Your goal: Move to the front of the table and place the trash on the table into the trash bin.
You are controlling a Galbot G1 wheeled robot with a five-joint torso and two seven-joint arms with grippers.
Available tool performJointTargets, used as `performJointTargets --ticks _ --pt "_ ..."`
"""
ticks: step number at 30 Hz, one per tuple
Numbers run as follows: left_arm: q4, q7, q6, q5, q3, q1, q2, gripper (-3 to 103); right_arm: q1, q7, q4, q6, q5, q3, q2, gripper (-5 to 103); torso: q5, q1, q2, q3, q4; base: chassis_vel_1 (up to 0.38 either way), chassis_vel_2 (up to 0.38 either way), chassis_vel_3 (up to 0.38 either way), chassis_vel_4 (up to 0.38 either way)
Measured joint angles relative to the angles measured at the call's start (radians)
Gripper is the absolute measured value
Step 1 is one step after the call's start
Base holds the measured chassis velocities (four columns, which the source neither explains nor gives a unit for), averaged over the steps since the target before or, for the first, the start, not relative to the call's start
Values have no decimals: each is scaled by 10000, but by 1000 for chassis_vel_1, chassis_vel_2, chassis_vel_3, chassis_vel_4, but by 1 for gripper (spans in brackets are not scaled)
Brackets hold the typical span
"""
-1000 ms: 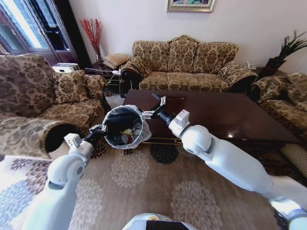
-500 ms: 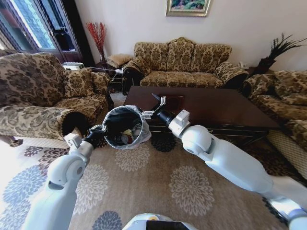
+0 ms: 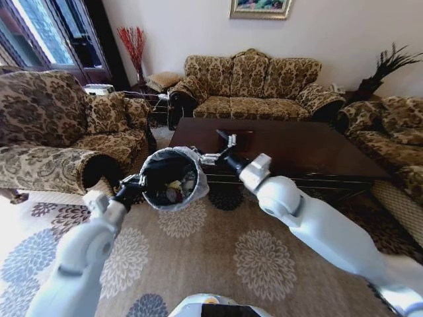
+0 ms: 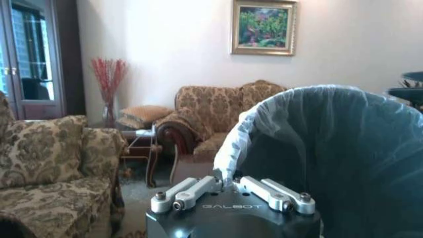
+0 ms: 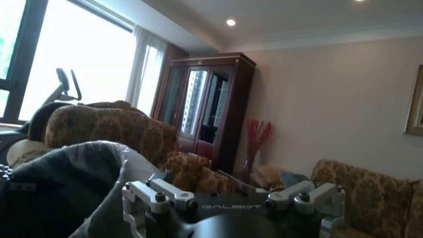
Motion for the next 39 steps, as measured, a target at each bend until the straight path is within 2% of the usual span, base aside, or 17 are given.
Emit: performJointTargets --ticks 1,4,6,12,16,20,29,32,33,38,39 --pt "0 0 0 0 0 0 0 0 0 0 0 0 0 0 0 100 0 0 0 0 0 0 0 0 0" --pt "52 -95 -10 -10 19 -39 0 0 -1238 -178 490 41 0 1214 -369 100 -1 6 0 2 -2 0 0 0 0" --pt "84 -101 -14 -10 21 -41 5 0 -1484 -215 589 49 1 1459 -441 100 -2 5 0 3 -1 0 0 0 0" --pt "499 -168 -15 19 -6 -53 75 0 -3250 -472 1290 115 7 3197 -968 100 -1 4 0 2 -2 0 0 0 0" --pt "624 -173 -15 26 -44 -44 98 0 -3747 -542 1488 131 9 3676 -1114 100 -1 5 0 3 -1 0 0 0 0" --pt "901 -165 -40 104 -102 52 52 0 -5164 -747 2050 182 14 5070 -1542 100 -3 4 0 3 -3 0 0 0 0" --pt "1181 -44 -261 228 -219 104 -155 0 -5419 -786 2124 221 -4 5308 -1569 100 -6 6 0 4 4 0 0 0 0" --pt "1368 11 -442 250 -151 108 -295 0 -6353 -879 1746 677 -691 5783 -817 100 -2 6 0 3 2 0 0 0 0" --pt "1368 11 -442 250 -151 108 -295 0 -6353 -879 1746 677 -691 5783 -817 100 -2 6 0 3 2 0 0 0 0" --pt "1720 243 -787 674 -20 189 -599 0 -8208 -1060 881 1627 -2183 6702 780 100 -3 6 0 3 -1 0 0 0 0" --pt "1720 243 -787 674 -20 189 -599 0 -8208 -1060 881 1627 -2183 6702 780 100 -3 6 0 3 -1 0 0 0 0"
